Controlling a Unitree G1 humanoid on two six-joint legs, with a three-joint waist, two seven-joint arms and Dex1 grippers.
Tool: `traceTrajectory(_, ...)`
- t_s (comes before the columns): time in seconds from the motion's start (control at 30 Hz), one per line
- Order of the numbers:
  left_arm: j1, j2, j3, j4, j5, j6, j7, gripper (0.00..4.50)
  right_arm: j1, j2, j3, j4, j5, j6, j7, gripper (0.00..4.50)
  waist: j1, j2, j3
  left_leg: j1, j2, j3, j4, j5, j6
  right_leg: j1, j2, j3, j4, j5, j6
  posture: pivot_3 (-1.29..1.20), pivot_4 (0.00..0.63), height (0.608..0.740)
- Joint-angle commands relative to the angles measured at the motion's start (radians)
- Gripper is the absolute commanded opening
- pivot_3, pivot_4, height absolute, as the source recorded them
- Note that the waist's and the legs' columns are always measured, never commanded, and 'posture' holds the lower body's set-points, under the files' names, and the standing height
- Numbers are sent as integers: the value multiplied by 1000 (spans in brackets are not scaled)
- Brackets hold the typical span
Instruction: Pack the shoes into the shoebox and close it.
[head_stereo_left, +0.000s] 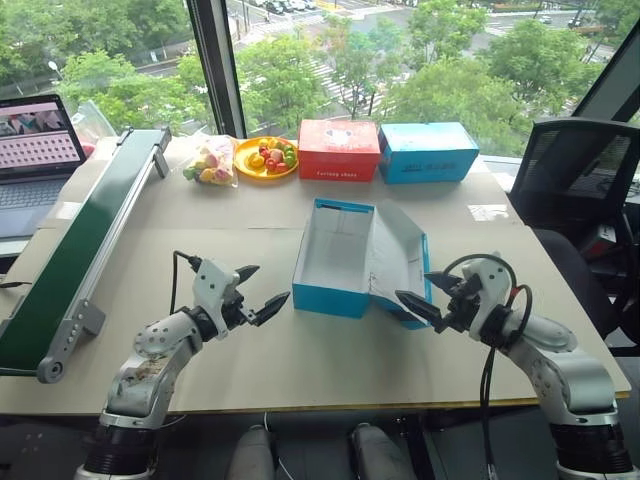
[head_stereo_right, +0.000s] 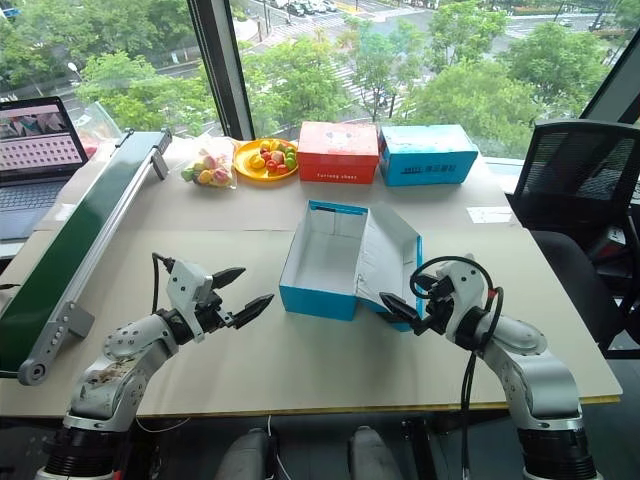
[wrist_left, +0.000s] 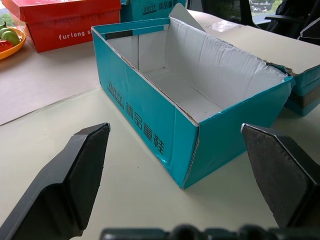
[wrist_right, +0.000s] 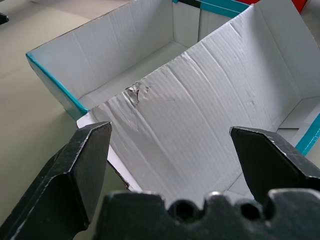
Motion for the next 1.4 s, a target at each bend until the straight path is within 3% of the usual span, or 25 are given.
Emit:
traceTrajectory(0.03,-40,-8,24,8,10,-21,25,4500,-45,-6,-30,3,-11,-33,-21,4478,0,0,0,0,0,0,0,0,0,0,0,0,0,0,0,0,150,740)
traceTrajectory(0.2,-231,-15,171,183,58,-22,243,4500,-232,26,-34,93,-61,-64,-119,4478,-3,0,0,0,0,-1,2,0,0,-1,1,0,0,3,1,0,150,740)
traceTrajectory(0.43,-413,76,315,390,121,-27,419,4500,-406,81,110,99,-57,-33,-60,4478,-4,0,0,-1,-1,-3,-2,2,4,-1,2,0,-1,4,6,0,150,740)
traceTrajectory(0.53,-406,147,316,432,140,-27,374,4500,-478,144,170,117,-37,-7,-36,4478,-1,0,0,-3,0,-4,-2,-3,2,-3,3,-1,0,5,1,0,150,740)
traceTrajectory(0.73,-387,181,392,466,108,5,390,4500,-556,240,261,159,-40,-18,27,4478,9,-1,0,-7,0,-4,-1,-6,2,-5,2,-3,-1,4,0,0,150,740)
traceTrajectory(1.07,-390,207,439,506,101,22,390,4500,-604,313,268,182,-44,-25,21,4478,18,-1,0,-8,0,-5,0,-6,2,-5,2,-6,0,4,0,0,150,740)
traceTrajectory(1.4,-552,283,415,864,139,-82,394,4500,-649,397,327,231,-73,-25,28,4478,17,-2,0,-9,1,-6,0,-6,2,-6,2,-8,0,4,-1,0,150,740)
